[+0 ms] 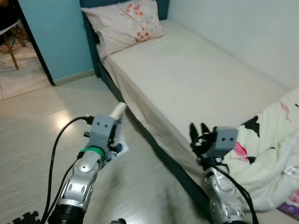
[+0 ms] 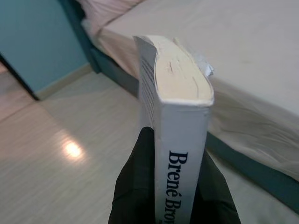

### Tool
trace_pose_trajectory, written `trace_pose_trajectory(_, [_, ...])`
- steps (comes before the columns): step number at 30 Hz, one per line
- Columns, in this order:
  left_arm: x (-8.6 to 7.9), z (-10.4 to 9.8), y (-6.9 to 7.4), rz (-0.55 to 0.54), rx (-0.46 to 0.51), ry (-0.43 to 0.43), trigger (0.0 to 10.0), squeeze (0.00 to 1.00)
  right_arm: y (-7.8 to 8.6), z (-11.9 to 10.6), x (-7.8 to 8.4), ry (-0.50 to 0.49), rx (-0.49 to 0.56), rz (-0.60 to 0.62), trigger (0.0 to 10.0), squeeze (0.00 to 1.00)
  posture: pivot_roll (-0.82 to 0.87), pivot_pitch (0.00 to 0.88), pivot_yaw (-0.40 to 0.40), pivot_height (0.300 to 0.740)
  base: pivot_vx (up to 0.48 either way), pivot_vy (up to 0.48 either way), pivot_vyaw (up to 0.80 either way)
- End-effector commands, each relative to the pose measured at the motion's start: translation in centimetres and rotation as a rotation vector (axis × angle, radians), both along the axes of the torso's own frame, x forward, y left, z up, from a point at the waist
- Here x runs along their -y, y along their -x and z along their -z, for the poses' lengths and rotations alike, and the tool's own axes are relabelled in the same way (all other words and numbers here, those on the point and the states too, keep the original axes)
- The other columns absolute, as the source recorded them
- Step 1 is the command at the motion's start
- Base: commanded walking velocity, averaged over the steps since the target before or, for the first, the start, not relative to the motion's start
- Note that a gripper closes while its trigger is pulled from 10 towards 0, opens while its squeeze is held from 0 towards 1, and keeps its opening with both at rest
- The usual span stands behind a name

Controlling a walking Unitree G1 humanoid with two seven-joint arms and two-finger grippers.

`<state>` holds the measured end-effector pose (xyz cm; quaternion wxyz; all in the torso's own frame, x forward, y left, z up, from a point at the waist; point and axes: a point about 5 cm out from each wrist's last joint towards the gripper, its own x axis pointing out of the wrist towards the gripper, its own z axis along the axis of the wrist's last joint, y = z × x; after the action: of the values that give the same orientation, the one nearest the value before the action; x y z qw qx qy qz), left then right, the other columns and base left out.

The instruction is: Clean up the room

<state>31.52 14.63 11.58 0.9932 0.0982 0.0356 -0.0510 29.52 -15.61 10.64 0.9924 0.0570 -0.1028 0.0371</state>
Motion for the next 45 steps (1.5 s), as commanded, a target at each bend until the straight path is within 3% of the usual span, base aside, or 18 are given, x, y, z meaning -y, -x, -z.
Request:
trace_pose_trajectory(1, [0.8,-0.2,0.0,0.025,0.018,0.0,10.0,0.0,0.3,0.5,0.7,-0.009,-0.021,0.022,10.0,0.0,-0.01,0.083,0.002,0.74,0.461,0.0,0.0])
trace_pose_trajectory(13, [0.8,0.0,0.0,0.022,0.023,-0.008,10.0,0.0,0.4,0.7,0.6,0.003,-0.025,-0.008,10.0,0.0,-0.01,0.083,0.002,0.74,0.461,0.0,0.0])
trace_pose_trajectory(28, [0.7,0.2,-0.1,0.009,0.023,-0.01,10.0,0.0,0.4,0.6,0.1,0.013,-0.018,-0.063,10.0,0.0,0.0,0.078,-0.004,0.74,0.461,0.0,0.71])
trace_pose_trajectory(45, [0.5,0.2,-0.2,0.014,0.028,-0.012,10.0,0.0,0.1,0.8,1.9,0.013,-0.045,0.071,10.0,0.0,0.0,0.077,-0.003,0.74,0.461,0.0,0.07])
